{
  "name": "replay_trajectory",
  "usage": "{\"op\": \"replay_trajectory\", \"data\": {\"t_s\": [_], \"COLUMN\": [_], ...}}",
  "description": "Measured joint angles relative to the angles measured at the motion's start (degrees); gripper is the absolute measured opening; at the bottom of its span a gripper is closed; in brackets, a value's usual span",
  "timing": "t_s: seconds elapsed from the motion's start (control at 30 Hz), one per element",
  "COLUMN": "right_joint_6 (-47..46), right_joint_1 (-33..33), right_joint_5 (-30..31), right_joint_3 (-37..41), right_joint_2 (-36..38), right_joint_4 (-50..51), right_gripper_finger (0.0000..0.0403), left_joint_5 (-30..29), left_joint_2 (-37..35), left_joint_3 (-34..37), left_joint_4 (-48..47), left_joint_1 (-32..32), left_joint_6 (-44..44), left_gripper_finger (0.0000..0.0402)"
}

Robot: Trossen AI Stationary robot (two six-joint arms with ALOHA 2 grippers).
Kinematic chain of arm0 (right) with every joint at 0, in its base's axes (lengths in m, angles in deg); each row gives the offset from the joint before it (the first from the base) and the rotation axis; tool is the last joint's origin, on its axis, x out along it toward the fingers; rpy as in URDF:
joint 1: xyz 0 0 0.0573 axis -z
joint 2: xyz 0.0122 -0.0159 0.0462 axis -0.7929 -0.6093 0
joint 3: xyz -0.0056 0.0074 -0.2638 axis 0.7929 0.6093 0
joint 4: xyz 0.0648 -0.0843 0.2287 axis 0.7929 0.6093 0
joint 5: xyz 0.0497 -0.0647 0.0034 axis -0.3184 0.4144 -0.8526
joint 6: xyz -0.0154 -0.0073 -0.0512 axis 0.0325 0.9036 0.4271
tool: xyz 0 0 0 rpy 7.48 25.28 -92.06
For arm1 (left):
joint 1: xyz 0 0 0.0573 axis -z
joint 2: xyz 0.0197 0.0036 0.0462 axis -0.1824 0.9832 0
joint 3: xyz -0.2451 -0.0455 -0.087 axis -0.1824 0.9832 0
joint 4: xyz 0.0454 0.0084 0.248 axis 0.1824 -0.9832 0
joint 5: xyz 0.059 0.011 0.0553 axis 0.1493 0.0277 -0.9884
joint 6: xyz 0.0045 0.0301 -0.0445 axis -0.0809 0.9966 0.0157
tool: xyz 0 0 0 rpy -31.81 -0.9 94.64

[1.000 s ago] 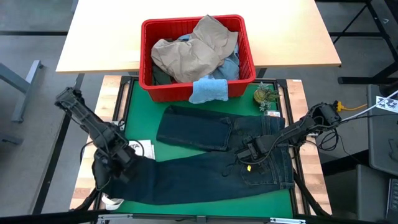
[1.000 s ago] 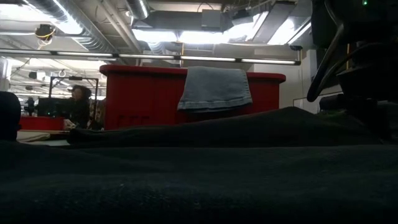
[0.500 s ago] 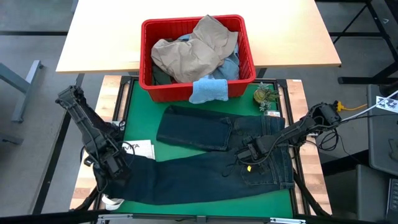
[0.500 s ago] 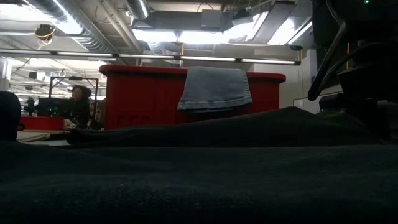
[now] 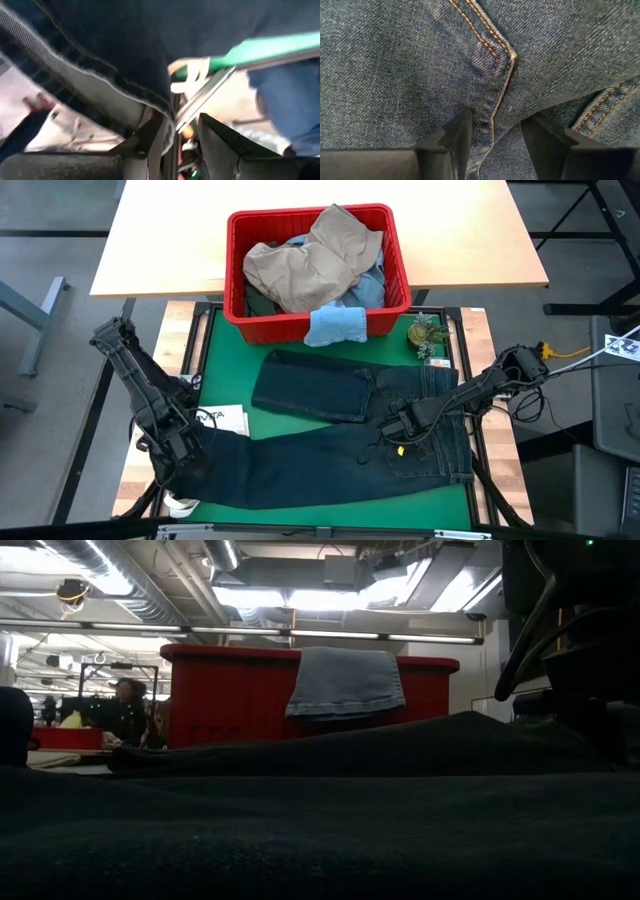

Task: Fold Laundry from Bin
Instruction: Fold the dark blue pants

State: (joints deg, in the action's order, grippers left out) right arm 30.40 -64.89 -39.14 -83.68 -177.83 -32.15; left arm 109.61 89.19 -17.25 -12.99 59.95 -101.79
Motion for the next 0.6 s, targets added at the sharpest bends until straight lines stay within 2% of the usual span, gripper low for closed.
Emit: {"op": "replay_trajectory", "data": {"t_s": [0.27, 0.43, 0.53, 0.6], "right_joint_6": [0.0, 0.0, 0.0, 0.0], "right_joint_1": [0.0, 0.0, 0.0, 0.0], "right_joint_5": [0.2, 1.3, 1.4, 1.4], "right_joint_3": [0.0, 0.0, 0.0, 0.0], "right_joint_2": [0.0, 0.0, 0.0, 0.0], "right_joint_4": [0.0, -0.1, -0.1, -0.1], "right_gripper_finger": [0.017, 0.017, 0.017, 0.017], "left_joint_5": [0.4, -4.3, -7.8, -8.5], "left_joint_2": [0.0, 0.2, 0.8, 1.2], "left_joint_3": [0.0, 0.0, 0.0, 0.0], "left_joint_4": [-1.1, -1.4, -1.3, -1.3], "left_joint_1": [3.4, 6.3, 7.5, 7.8], "left_joint_6": [-9.8, -13.9, -14.0, -13.1], "left_gripper_finger": [0.0118, 0.0116, 0.0095, 0.0064]}}
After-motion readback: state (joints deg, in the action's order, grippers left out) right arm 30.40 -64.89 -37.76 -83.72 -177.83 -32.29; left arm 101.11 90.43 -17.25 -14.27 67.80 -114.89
